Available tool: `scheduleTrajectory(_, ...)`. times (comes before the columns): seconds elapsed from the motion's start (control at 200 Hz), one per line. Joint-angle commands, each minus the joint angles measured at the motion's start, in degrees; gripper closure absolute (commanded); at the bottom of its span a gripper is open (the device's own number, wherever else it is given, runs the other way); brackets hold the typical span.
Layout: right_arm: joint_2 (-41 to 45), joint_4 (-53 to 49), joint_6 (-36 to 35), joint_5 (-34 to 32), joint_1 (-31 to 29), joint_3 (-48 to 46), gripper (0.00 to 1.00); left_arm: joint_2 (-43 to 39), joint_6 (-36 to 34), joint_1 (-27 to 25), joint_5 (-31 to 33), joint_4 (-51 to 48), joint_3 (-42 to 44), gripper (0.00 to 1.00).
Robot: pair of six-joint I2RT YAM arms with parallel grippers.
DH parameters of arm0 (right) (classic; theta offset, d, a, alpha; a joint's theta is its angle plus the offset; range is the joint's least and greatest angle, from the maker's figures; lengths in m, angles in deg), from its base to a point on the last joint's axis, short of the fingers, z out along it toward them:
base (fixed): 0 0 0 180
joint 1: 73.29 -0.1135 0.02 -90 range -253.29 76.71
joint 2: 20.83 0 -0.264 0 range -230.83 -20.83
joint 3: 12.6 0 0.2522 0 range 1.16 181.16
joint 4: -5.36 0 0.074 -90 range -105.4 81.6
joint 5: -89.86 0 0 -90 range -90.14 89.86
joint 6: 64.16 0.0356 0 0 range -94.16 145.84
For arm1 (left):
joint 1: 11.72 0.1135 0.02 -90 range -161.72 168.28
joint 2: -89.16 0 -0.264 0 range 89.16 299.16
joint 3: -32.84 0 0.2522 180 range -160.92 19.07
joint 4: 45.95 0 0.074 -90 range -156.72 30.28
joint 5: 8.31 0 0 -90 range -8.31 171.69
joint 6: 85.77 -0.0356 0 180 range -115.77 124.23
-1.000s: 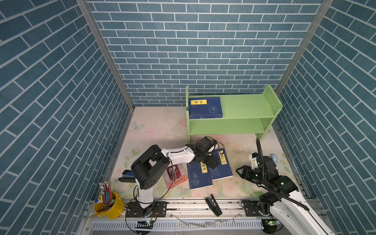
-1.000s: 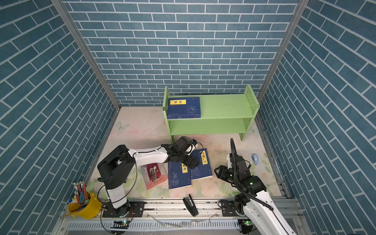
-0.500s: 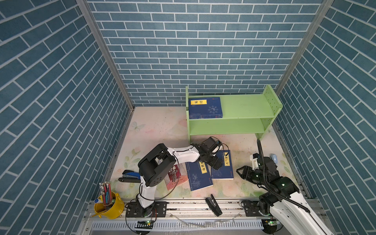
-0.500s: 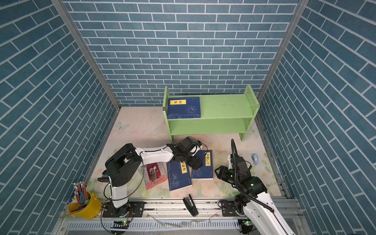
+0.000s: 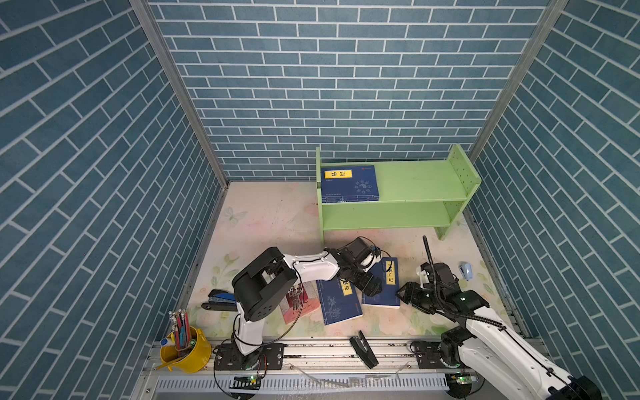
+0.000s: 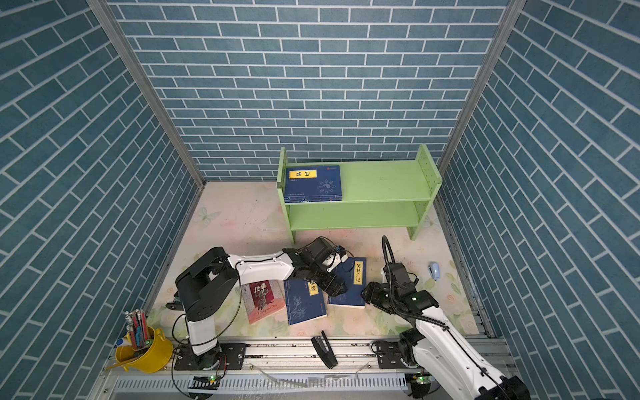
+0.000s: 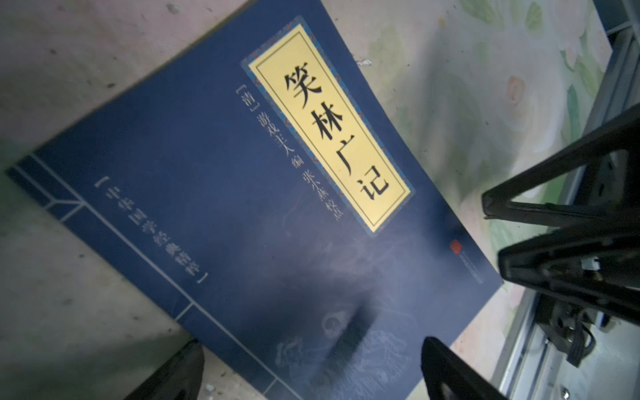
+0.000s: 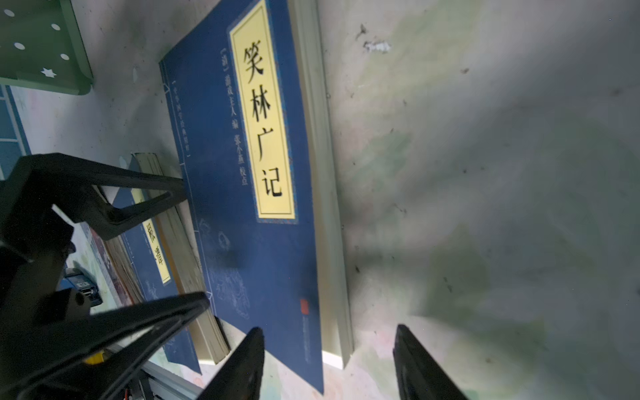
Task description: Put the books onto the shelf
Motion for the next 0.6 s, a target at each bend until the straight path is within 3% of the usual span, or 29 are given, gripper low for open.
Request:
scheduleTrajectory(0.0, -3.3, 4.4, -0.1, 2.3, 0.5, -0.7, 0.4, 0.7, 1.3, -1.1, -5.0, -0.8, 2.2, 0.01)
scheduleTrajectory(0.195, -6.9, 7.3, -0.4, 3.7, 0.7, -1.4, 0.44, 2.2, 1.5, -1.3, -6.5, -0.6, 1.2, 0.01)
scheduleTrajectory(0.37, -4.5, 10.2, 0.8, 7.4, 0.6, -1.5, 0.57, 3.1, 1.7, -1.3, -7.5, -0.3, 1.0, 0.02)
scheduleTrajectory(0.525, -0.2, 9.3, 1.2, 9.2, 0.7, -0.8, 0.76, 2.6, 1.5, -1.3, -7.4, -0.1, 1.3, 0.02)
scheduleTrajectory(0.595, 0.6, 9.4, 1.4, 10.1, 0.7, -0.7, 0.78, 2.2, 1.5, -1.3, -7.7, 0.1, 1.6, 0.02)
